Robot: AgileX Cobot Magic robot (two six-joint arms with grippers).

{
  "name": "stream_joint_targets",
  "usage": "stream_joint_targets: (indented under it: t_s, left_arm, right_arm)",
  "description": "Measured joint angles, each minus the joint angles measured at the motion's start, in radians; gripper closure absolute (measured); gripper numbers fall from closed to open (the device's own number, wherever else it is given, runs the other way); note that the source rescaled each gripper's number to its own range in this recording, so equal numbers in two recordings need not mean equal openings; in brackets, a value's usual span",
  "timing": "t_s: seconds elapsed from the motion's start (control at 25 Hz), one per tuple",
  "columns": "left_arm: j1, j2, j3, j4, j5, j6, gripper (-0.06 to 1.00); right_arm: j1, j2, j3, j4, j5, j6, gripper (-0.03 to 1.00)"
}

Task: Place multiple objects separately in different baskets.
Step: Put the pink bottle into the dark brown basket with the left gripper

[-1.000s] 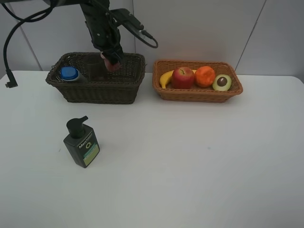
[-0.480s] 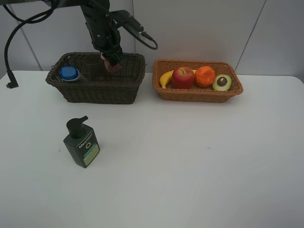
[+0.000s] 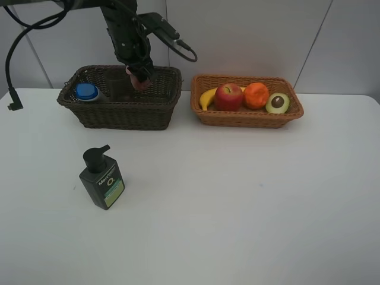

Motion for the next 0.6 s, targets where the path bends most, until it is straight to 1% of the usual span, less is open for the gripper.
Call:
stream_joint_targets:
  t_s: [0.04, 0.08, 0.16, 0.24, 0.28, 0.36, 0.6]
  left_arm:
    - [0.0, 0.0, 0.0, -0.001, 0.001, 0.0, 0.5]
    - [0.0, 0.0, 0.0, -0.002, 0.001, 0.0, 0.46]
    - [0.0, 0.0, 0.0, -0.005, 0.001, 0.0, 0.28]
    - [0.0, 0.0, 0.0, -0.013, 0.001, 0.0, 0.08]
    - [0.0, 0.0, 0.0, -0.014, 0.002, 0.0, 0.03]
    - [0.0, 0.0, 0.0, -0.015, 0.003, 0.0, -0.03]
    - [0.0, 0.0, 0.0, -0.015, 0.004, 0.0, -0.05]
  right_arm:
    - [0.0, 0.0, 0.0, 0.0, 0.0, 0.0, -0.03]
    - [0.0, 0.0, 0.0, 0.0, 0.0, 0.0, -0.03]
    - [0.0, 0.0, 0.0, 0.0, 0.0, 0.0, -0.03]
    - [0.0, 0.0, 0.0, 0.0, 0.0, 0.0, -0.03]
    - [0.0, 0.0, 0.0, 0.0, 0.0, 0.0, -0.03]
    - [0.0, 0.0, 0.0, 0.0, 0.0, 0.0, -0.03]
    - [0.0, 0.0, 0.0, 0.0, 0.0, 0.0, -0.03]
